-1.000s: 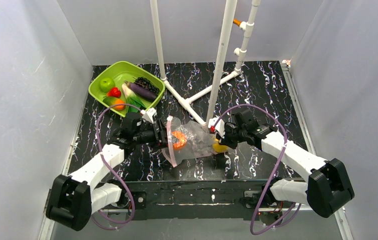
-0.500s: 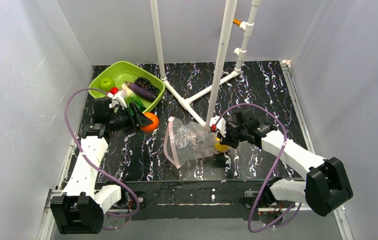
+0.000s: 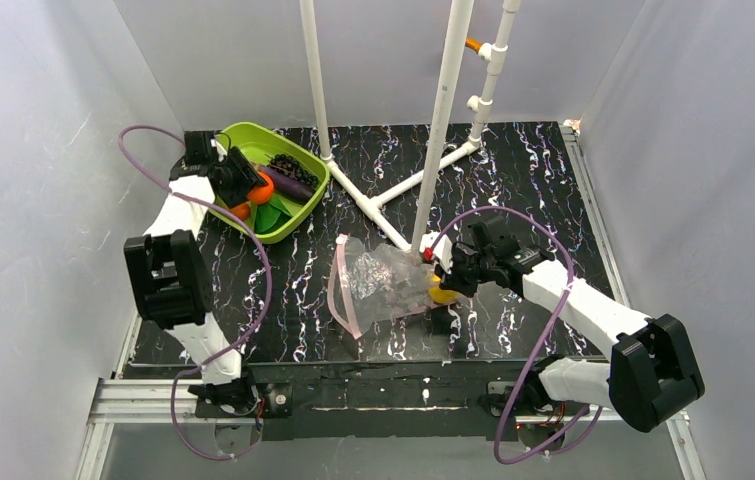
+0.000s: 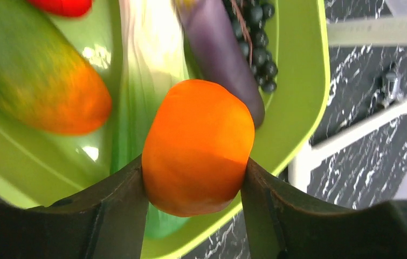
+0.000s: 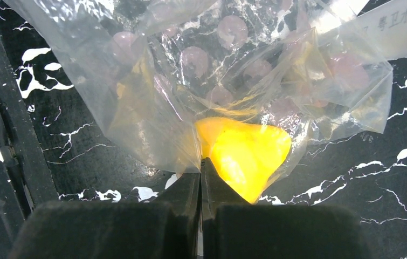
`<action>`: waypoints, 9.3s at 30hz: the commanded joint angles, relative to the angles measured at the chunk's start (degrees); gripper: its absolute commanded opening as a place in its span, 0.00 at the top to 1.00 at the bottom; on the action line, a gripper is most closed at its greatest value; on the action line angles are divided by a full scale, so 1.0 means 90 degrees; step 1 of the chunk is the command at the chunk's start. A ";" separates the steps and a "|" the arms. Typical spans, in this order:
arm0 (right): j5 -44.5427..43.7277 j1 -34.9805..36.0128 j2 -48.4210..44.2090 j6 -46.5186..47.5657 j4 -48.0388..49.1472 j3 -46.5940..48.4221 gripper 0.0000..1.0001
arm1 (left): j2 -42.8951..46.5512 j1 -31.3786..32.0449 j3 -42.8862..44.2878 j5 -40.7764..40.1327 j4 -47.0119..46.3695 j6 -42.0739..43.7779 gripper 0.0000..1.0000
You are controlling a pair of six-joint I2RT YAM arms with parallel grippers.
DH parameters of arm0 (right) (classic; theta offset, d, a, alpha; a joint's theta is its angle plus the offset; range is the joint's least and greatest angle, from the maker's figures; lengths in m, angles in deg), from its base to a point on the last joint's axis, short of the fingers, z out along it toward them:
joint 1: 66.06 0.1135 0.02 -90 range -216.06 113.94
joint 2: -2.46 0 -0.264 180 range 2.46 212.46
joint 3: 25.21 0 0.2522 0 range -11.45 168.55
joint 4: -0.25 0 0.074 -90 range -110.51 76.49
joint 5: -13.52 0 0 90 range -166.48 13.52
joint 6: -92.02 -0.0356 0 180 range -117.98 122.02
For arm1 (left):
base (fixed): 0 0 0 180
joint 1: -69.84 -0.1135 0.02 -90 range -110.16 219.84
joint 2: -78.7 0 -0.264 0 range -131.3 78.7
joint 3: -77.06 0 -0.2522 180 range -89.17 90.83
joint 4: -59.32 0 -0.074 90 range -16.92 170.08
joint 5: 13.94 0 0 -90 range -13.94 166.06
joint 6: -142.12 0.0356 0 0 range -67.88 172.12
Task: Open the zip-top bag and remove the fake food
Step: Place the fake fruit in the bin, then pick up the fake fruit from the zipper food storage bag, then place the fake fruit in the bin, then place the zipper food storage bag at the center of the board.
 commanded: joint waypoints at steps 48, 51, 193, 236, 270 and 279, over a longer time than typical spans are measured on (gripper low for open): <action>0.1810 -0.0647 -0.0404 0.0527 -0.0851 0.0216 0.41 | 0.4950 0.3143 -0.5038 0.2128 -0.0272 -0.0757 0.65; 0.1901 -0.0735 -0.0439 0.0869 -0.1103 0.0243 0.38 | 0.5080 0.3275 -0.5286 0.2071 -0.0935 -0.0991 0.54; 0.0967 0.0808 0.1454 0.2244 -0.1024 0.0738 0.99 | 0.0425 0.6147 -0.4354 0.1228 -0.4623 -0.3007 0.70; 0.0546 -0.1204 0.0822 0.3302 -0.1831 0.0501 0.99 | 0.3917 0.3806 -0.5468 0.3516 -0.2686 -0.1318 0.97; -0.0240 -0.4569 -0.0079 0.2819 -0.2258 0.0592 0.99 | 0.2638 0.0515 -0.1802 -0.0825 -0.0030 0.0420 1.00; -0.0279 -0.4767 -0.0115 0.2230 -0.1778 0.0584 0.94 | -0.0004 0.0066 0.0742 -0.2427 0.0790 0.0728 0.97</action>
